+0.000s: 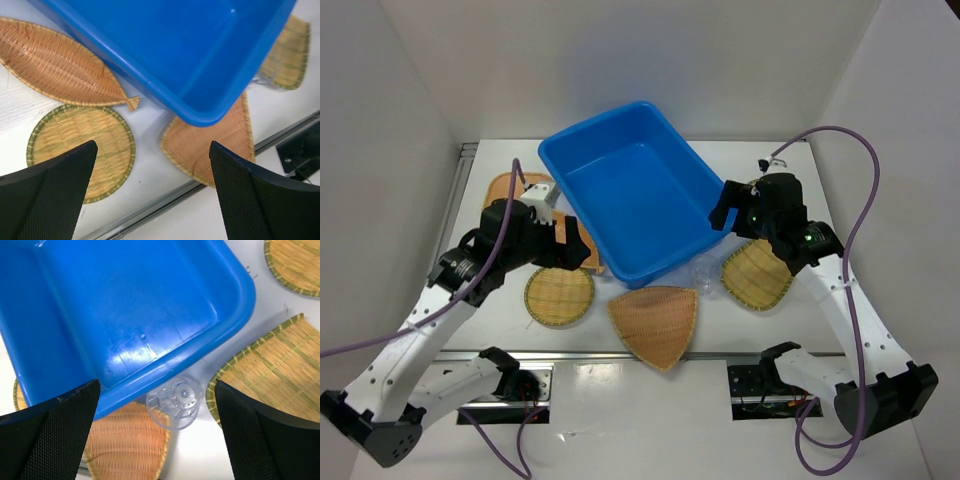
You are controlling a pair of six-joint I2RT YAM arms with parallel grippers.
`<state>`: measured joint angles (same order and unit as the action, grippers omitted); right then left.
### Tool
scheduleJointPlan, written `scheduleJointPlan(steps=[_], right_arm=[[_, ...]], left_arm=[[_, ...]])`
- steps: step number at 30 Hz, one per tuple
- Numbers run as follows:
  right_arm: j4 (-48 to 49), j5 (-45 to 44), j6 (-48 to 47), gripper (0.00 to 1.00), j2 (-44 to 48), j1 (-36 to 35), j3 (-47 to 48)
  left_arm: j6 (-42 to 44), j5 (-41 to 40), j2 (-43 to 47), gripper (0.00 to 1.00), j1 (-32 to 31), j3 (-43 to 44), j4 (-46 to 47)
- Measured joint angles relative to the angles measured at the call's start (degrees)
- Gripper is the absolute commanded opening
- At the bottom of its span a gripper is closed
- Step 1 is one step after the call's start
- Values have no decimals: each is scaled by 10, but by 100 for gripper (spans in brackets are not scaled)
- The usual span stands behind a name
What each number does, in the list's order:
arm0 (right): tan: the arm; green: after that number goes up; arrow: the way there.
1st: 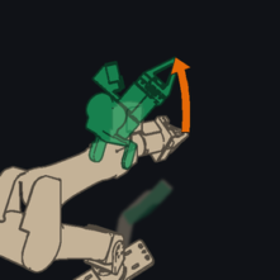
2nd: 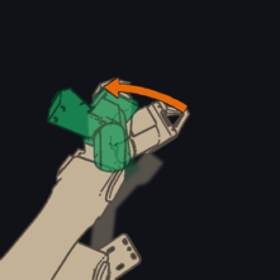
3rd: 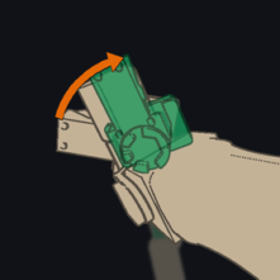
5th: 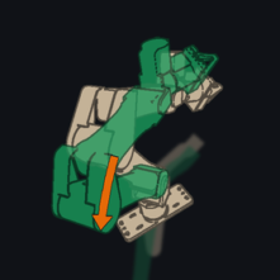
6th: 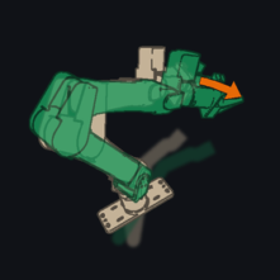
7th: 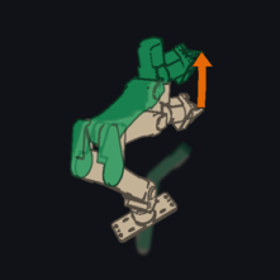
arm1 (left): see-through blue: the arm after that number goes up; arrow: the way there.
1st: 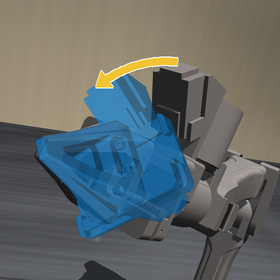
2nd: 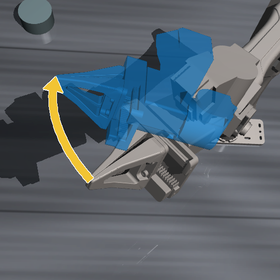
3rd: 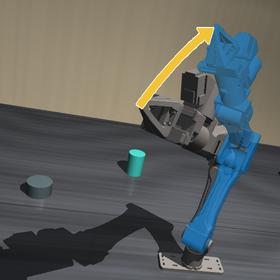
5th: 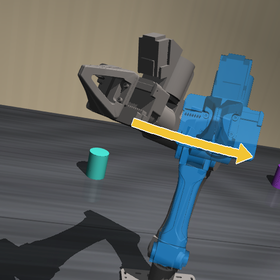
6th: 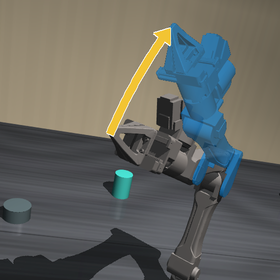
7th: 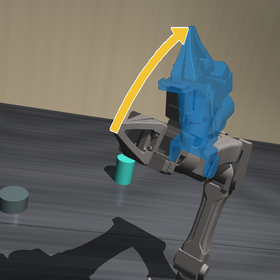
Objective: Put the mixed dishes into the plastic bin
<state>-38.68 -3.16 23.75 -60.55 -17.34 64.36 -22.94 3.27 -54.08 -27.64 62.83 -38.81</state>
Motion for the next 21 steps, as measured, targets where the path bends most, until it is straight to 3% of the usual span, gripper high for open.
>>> scheduleJointPlan(steps=[2,4,5,9,21], right_arm=[[0,10,0,98,3,0,-1],[-1,18,4,81,4,0,-4],[0,29,7,61,7,0,-9],[-14,54,24,34,15,0,-30],[-99,59,80,51,-38,0,-72]], left_arm=[[-6,-1,25,100,0,-10,3],[-17,-21,46,100,-2,-21,13],[-22,-36,54,100,-2,-29,18],[-34,-82,67,100,-2,-58,26],[-43,-116,81,100,-2,-91,44]])
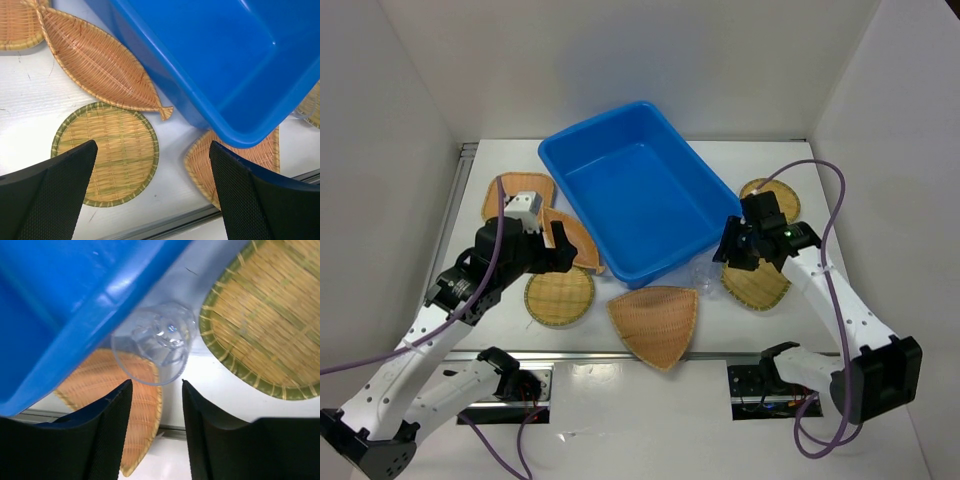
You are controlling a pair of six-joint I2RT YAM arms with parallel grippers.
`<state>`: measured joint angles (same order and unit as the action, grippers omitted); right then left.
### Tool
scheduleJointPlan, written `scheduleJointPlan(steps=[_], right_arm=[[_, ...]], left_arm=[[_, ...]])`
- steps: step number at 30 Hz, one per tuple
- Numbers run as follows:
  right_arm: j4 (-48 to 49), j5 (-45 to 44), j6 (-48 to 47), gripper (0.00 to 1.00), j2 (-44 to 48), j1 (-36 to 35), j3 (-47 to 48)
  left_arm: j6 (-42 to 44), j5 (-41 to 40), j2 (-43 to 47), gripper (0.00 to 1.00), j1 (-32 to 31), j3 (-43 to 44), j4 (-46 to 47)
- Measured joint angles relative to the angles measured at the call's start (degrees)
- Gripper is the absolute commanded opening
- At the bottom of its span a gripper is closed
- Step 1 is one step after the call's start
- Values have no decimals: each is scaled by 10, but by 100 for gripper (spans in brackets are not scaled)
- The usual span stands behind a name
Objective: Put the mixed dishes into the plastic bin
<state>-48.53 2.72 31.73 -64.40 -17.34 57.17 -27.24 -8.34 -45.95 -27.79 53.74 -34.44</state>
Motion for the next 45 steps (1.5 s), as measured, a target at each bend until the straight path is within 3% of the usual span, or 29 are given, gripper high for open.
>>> scheduleJointPlan(steps=[9,24,33,45], right_arm=[[-9,-33,30,51,-87,-16,-2],[4,-70,48,1,-163,-28,-3],[-2,-79,49,1,-157,-28,-3],[-158,-73,57,1,-40,-28,77]], left_arm=[[0,-1,-1,100,0,-7,7],[4,-19,-3,100,0,-14,22],[12,-30,5,100,0,-32,27],[33,-58,0,100,-9,-38,31]])
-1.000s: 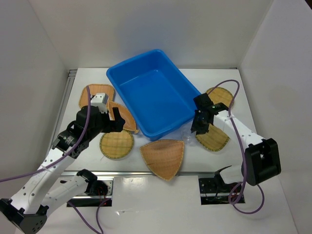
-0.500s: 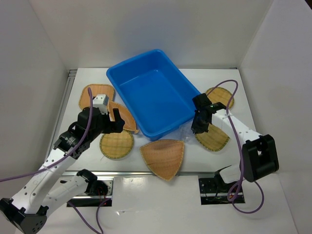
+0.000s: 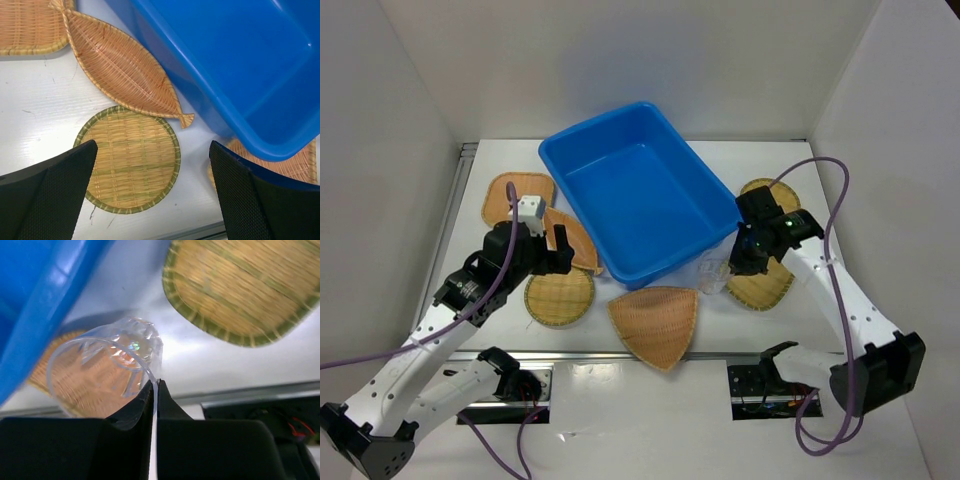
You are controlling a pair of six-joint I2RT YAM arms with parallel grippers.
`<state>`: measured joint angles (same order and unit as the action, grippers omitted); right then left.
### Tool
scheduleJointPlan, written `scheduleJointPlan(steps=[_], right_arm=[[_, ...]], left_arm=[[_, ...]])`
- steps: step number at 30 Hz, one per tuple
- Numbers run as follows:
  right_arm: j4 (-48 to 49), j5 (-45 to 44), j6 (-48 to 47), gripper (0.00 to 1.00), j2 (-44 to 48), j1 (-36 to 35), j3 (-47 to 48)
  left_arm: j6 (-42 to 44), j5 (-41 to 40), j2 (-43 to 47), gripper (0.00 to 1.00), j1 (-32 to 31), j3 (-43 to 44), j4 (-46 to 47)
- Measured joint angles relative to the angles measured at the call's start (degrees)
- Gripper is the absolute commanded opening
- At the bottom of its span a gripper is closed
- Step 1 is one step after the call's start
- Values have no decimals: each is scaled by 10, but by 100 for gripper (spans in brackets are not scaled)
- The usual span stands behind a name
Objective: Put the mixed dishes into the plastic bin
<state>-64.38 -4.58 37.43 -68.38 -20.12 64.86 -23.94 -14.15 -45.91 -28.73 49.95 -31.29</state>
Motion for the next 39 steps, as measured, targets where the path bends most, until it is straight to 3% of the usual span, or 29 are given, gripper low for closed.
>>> scheduleJointPlan(steps=[6,12,23,30,39], right_arm=[[-82,12,-9,1,35,-2,68],[-79,30,-30,1,-3,-2,171],[49,34,-98,1,-280,-2,391],[72,-42,-128,1,-427,-2,412],[76,-110,-141,5,-431,-2,353]], left_arm=[[0,-2,-1,100,-1,-2,1],[2,-11,-1,100,-1,-2,1],[2,-12,4,100,-1,-2,15],[0,-7,21,100,-1,-2,19],[0,-5,26,100,-1,-17,23]])
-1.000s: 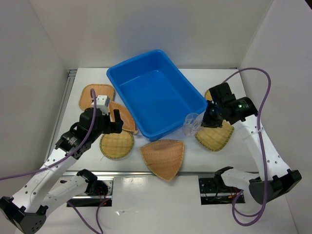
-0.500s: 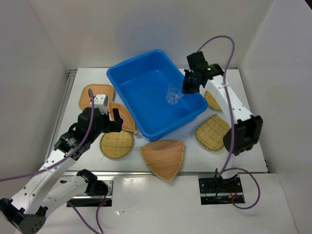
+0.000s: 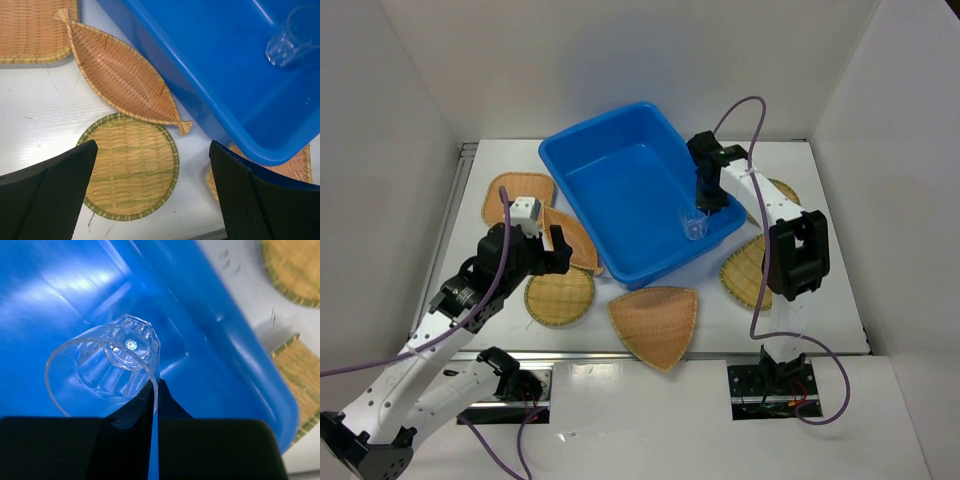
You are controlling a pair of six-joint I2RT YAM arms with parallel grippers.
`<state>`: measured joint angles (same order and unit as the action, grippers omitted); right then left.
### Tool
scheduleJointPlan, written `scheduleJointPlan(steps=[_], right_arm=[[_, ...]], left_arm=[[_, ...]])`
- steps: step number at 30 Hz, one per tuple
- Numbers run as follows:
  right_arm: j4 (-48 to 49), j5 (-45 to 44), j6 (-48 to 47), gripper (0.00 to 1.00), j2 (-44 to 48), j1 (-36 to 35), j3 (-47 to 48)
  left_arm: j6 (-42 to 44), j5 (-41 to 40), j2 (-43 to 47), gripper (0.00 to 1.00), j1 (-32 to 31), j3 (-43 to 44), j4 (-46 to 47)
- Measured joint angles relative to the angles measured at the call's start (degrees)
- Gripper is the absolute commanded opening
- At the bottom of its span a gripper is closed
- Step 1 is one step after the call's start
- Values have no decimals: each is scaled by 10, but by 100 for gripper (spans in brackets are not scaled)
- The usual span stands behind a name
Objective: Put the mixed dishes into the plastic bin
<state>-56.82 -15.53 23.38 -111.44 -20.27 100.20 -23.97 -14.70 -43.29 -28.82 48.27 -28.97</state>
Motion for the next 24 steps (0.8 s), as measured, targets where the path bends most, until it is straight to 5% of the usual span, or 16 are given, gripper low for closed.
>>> scheduleJointPlan(steps=[5,7,9,16,24], right_arm=[[2,8,-4,12,0,0,-60],[4,11,-4,21,0,0,-62],[8,14,-4,42,0,0,-65],[0,15,-9,48,9,0,-60],[-30,12,-10,50,82,0,49]], left_arm=[[0,0,4,100,0,-3,1],[0,0,7,100,0,-3,2],[0,0,10,100,0,-4,3],[0,2,12,100,0,-8,4],[-18,-5,10,100,0,-11,10]])
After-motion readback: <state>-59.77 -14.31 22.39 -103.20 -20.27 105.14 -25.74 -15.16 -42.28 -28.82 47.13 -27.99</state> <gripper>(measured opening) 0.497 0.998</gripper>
